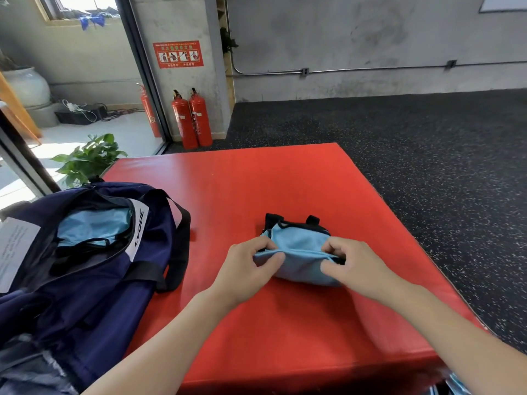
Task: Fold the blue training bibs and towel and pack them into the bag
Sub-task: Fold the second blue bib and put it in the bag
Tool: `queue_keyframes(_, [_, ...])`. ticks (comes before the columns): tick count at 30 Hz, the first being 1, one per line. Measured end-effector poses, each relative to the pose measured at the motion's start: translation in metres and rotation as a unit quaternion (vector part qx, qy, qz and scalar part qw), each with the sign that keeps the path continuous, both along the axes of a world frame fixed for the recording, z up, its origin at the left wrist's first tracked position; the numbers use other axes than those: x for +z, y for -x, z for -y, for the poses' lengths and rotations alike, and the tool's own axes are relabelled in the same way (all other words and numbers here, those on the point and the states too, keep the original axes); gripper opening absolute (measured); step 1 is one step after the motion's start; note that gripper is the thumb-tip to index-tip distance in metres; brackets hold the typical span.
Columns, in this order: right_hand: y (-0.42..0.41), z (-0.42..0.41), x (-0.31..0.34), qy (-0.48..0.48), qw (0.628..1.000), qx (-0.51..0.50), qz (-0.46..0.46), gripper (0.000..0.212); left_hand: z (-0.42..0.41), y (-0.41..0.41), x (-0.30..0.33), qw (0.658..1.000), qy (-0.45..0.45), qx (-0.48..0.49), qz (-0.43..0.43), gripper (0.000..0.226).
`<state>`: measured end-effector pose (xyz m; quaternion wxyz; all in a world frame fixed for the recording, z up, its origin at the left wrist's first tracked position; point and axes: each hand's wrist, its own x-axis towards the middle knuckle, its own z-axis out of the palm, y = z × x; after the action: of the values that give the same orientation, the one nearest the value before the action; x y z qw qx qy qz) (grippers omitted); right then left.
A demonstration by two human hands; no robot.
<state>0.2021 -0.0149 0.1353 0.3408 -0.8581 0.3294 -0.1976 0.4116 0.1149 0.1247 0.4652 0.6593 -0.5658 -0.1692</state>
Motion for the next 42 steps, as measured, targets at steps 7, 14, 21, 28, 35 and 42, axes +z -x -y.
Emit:
queue_keyframes(7, [0.003, 0.011, 0.006, -0.127, 0.99, -0.009, 0.06, 0.012, 0.009, 0.009, 0.004, 0.992, 0.003, 0.089, -0.084, 0.006])
queue_keyframes(14, [-0.006, 0.026, -0.003, -0.1, 0.988, -0.109, 0.039, 0.009, 0.026, 0.009, -0.003, 0.983, -0.015, 0.147, -0.113, 0.007])
queue_keyframes(21, [-0.008, 0.037, -0.019, -0.012, 0.982, -0.151, -0.112, 0.013, 0.035, -0.003, -0.022, 0.976, -0.074, 0.161, 0.13, 0.028])
queue_keyframes(28, [-0.01, 0.035, -0.016, 0.003, 0.97, -0.177, -0.168, 0.021, 0.039, 0.0, -0.021, 0.963, -0.016, -0.032, 0.269, 0.025])
queue_keyframes(35, [-0.008, 0.028, -0.016, 0.025, 0.96, -0.211, -0.181, 0.035, 0.035, 0.011, -0.009, 0.943, -0.136, 0.029, 0.301, 0.025])
queue_keyframes(42, [-0.007, 0.021, -0.019, -0.077, 0.973, -0.175, -0.126, 0.052, 0.026, 0.031, 0.008, 0.949, -0.232, 0.072, 0.199, 0.037])
